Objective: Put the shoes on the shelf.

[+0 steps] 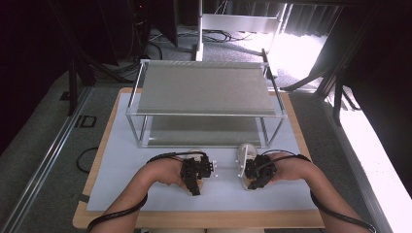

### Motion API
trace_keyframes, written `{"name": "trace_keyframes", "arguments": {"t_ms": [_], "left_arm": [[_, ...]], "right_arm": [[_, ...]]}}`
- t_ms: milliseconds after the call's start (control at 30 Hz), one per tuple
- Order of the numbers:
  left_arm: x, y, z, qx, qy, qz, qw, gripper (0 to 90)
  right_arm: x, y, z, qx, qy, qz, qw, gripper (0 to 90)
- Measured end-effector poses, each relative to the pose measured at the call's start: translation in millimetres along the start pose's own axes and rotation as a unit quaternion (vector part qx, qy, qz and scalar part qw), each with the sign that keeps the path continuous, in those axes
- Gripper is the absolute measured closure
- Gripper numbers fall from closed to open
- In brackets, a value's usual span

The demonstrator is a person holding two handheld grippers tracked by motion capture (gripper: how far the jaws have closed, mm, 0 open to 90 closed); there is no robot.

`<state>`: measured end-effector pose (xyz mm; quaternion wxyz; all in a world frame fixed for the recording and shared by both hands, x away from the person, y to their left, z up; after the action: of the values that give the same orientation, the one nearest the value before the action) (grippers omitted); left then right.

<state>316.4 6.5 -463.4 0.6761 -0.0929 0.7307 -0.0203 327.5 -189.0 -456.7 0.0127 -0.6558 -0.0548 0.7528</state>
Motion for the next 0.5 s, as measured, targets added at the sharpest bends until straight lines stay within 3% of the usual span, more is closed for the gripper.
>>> {"name": "trace_keyframes", "arguments": {"t_ms": [33, 67, 133, 333, 500], "left_arm": [[0.0, 0.0, 0.0, 0.0, 0.0, 0.0, 1.0, 77.0], [-4.8, -1.6, 5.3, -0.003, -0.017, -0.022, 0.9996, 77.0], [-7.7, -2.6, 8.8, -0.002, -0.03, -0.032, 0.999, 77.1], [-13.0, -4.4, 18.5, 0.01, -0.039, -0.028, 0.9988, 77.3], [-13.7, -7.9, 32.1, 0.01, -0.045, -0.037, 0.9982, 77.1]], "right_arm": [[0.0, 0.0, 0.0, 0.0, 0.0, 0.0, 1.0, 76.3], [-2.1, 0.0, -0.8, 0.001, 0.003, -0.003, 1.0, 76.3], [-8.1, -0.4, -3.8, 0.001, 0.011, -0.009, 0.9999, 76.3], [-17.3, -4.9, -14.2, 0.002, 0.028, -0.012, 0.9996, 76.2], [-26.4, -10.6, -31.3, 0.003, 0.05, -0.032, 0.9982, 76.0]]}}
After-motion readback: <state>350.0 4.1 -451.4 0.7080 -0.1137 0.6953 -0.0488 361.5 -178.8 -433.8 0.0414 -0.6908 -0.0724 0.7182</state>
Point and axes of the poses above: each handheld gripper's, and its own axes: x roughly forward along the jaws, y roughly out of its underside, z roughly to its left, the point moved 5 cm from there along x, roughly forward along the jaws, and after that the axes turned 4 degrees about -y, right-handed, at the moved point
